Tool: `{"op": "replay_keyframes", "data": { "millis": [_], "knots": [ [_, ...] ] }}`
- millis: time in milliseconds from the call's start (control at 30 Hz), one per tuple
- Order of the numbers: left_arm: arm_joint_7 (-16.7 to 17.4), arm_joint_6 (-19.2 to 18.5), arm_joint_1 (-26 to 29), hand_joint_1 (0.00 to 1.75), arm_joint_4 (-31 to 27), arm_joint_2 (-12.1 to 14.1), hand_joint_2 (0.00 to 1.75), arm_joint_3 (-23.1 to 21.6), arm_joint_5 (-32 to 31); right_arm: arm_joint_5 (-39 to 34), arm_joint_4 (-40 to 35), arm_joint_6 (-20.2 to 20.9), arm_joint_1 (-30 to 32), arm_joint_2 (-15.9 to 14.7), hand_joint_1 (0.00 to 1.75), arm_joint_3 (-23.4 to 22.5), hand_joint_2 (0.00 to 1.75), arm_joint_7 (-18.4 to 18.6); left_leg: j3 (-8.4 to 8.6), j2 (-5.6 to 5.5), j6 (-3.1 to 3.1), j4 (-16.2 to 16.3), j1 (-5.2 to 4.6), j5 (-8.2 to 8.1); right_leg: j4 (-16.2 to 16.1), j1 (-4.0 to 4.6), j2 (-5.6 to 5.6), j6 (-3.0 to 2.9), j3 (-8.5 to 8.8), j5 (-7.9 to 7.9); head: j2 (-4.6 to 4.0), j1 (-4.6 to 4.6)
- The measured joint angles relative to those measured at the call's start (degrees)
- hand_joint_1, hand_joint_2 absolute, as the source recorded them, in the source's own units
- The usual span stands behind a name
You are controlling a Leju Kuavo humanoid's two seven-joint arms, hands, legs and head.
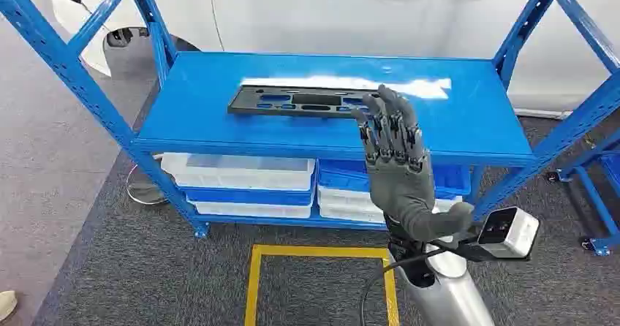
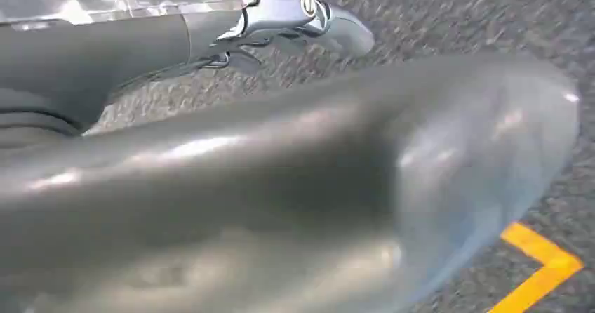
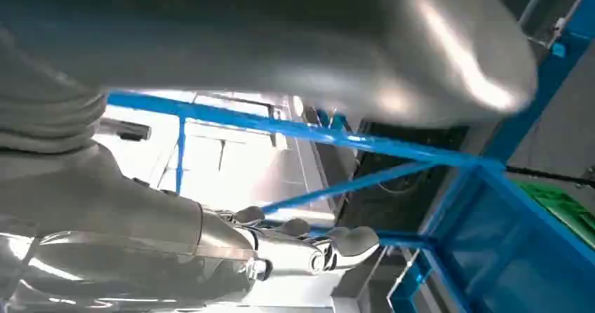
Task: Take the parts from the cabinet and place them on the table.
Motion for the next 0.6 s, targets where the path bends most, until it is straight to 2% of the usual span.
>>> {"op": "replay_keyframes", "data": {
  "millis": [33,67,100,133,200,233,267,367,400,433,467,500,533,567,600],
  "knots": [
    [0.02,0.00,0.05,0.00,0.00,0.11,0.00,0.02,-0.22,-0.39,0.02,0.37,0.07,0.00,0.00,-0.33,0.00,0.22,-2.36,0.00,-0.31,4.42,0.24,-1.79,0.01,0.01,0.17,-0.11,0.04,-0.10,-0.02,-0.02],
    [0.02,0.00,0.14,0.00,0.00,0.13,0.00,0.00,-0.24,-0.55,0.02,0.48,0.14,0.00,0.00,-0.46,0.00,0.37,-4.26,0.00,-0.56,7.77,0.46,-2.73,0.04,0.00,0.46,-0.09,0.04,-0.17,0.00,0.00],
    [0.04,0.00,0.22,0.00,0.00,0.13,0.00,0.00,-0.28,-0.57,0.02,0.55,0.26,0.00,0.00,-0.55,0.00,0.39,-5.32,0.01,-0.77,9.17,0.71,-2.39,0.09,-0.08,0.93,0.04,0.10,-0.26,-0.02,-0.07],
    [0.07,0.00,0.24,0.00,0.00,0.13,0.00,0.00,-0.31,-0.57,0.02,0.61,0.36,0.00,0.00,-0.74,0.00,0.48,-4.88,0.00,-0.98,7.60,0.98,-0.60,0.19,-0.19,1.38,0.22,0.26,-0.40,-0.02,-0.02],
    [0.07,-0.02,0.22,0.00,0.00,0.20,0.00,0.00,-0.37,-0.57,0.02,0.61,0.35,0.02,0.00,-1.13,0.00,0.48,-0.20,-0.41,-1.38,-2.79,1.50,5.85,0.67,-0.53,2.56,0.81,0.74,-1.00,0.00,-0.02],
    [0.07,-0.02,0.36,0.00,0.04,0.24,0.00,0.00,-0.39,-0.57,0.02,0.61,0.37,0.09,0.00,-1.24,0.00,0.48,1.53,-2.23,-1.53,-7.20,1.92,7.25,0.93,-0.59,2.95,1.12,0.69,-1.32,0.00,-0.05],
    [0.09,-0.02,0.44,0.00,0.29,0.24,0.00,0.00,-0.39,-0.57,0.11,0.61,0.33,0.09,0.00,-1.31,0.00,0.46,2.18,-4.24,-1.33,-8.12,1.84,6.19,1.38,-0.33,3.57,1.53,0.24,-1.44,0.00,-0.07],
    [0.02,-0.07,0.28,0.00,0.28,0.24,0.00,0.02,-0.46,-0.09,0.44,0.26,0.65,0.15,0.00,-1.49,0.00,-0.07,2.11,-2.87,-0.07,-7.87,1.31,5.88,0.91,-0.85,5.12,2.71,-0.15,-1.03,0.00,0.04],
    [0.02,-0.07,0.25,0.00,0.28,0.24,0.00,0.02,-0.46,-0.09,0.50,0.26,0.64,0.15,0.00,-1.64,0.00,-0.20,2.40,-2.38,0.48,-8.36,1.59,6.08,0.87,-0.85,5.59,3.12,-0.12,-1.09,0.00,0.02],
    [0.00,-0.11,0.21,0.00,0.28,0.22,0.00,0.02,-0.46,-0.02,0.50,0.26,0.69,0.15,0.00,-1.84,0.00,-0.26,2.84,-1.73,0.91,-8.76,1.67,6.25,1.68,-0.92,3.91,3.22,-0.22,-1.54,0.00,0.09],
    [-0.04,-0.13,0.23,0.00,0.28,0.22,0.00,0.02,-0.46,0.05,0.52,0.24,0.55,0.15,0.00,-1.92,0.00,-0.31,3.08,-1.34,1.43,-8.95,1.52,6.09,4.32,-0.68,1.72,3.36,-1.52,-2.99,0.00,0.40],
    [-0.09,-0.13,0.31,0.00,0.31,0.22,0.00,0.04,-0.46,0.40,0.61,-0.13,0.51,0.17,0.00,-1.94,0.00,-0.31,3.15,-0.94,1.67,-8.95,1.31,5.98,8.92,-0.68,0.88,3.52,-3.95,-5.18,0.00,0.48],
    [-0.13,-0.15,0.31,0.00,0.31,0.22,0.00,0.07,-0.50,0.76,0.79,-0.55,0.63,0.20,0.00,-1.97,0.00,-0.26,3.22,-0.54,1.87,-8.94,1.11,5.83,13.82,-0.76,0.59,3.62,-6.57,-7.16,0.00,0.46],
    [-0.20,-0.15,0.31,0.00,0.31,0.24,0.00,0.07,-0.79,0.96,1.01,-0.90,0.75,0.17,0.00,-1.99,0.00,-0.20,3.26,-0.13,2.02,-8.92,0.97,5.73,18.18,-0.79,0.53,3.66,-9.05,-8.47,0.00,0.48],
    [-0.26,-0.13,0.29,0.00,0.31,0.26,0.00,0.07,-1.07,0.99,1.20,-1.21,0.83,0.17,0.00,-2.12,0.00,-0.20,3.35,0.08,2.07,-8.91,0.89,5.61,20.05,-0.80,0.51,3.65,-10.37,-8.26,0.00,0.48]
  ]
}}
